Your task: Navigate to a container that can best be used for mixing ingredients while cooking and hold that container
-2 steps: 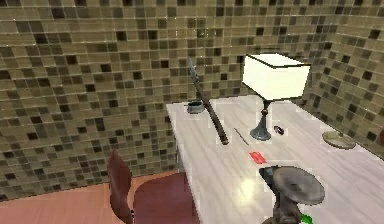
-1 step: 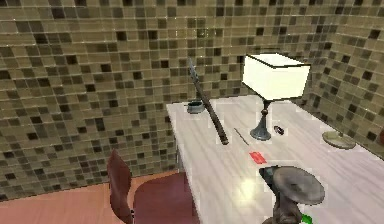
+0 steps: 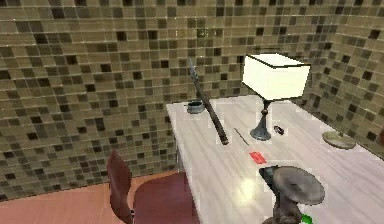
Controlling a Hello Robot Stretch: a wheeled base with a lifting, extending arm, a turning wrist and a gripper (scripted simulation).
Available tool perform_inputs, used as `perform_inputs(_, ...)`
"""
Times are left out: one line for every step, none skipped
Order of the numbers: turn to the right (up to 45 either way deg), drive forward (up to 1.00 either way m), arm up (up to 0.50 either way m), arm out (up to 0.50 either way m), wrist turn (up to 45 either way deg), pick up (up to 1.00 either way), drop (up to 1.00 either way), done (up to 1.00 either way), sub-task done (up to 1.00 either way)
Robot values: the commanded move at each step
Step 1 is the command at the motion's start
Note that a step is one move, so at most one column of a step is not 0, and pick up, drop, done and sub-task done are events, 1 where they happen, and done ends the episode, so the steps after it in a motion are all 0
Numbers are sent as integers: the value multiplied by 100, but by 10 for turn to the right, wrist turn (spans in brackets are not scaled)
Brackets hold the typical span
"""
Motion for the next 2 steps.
perform_inputs(0, 0, 10, 0, 0, 0, 0, 0, 0)
perform_inputs(0, 0, 0, 0, 0, 0, 0, 100, 0)
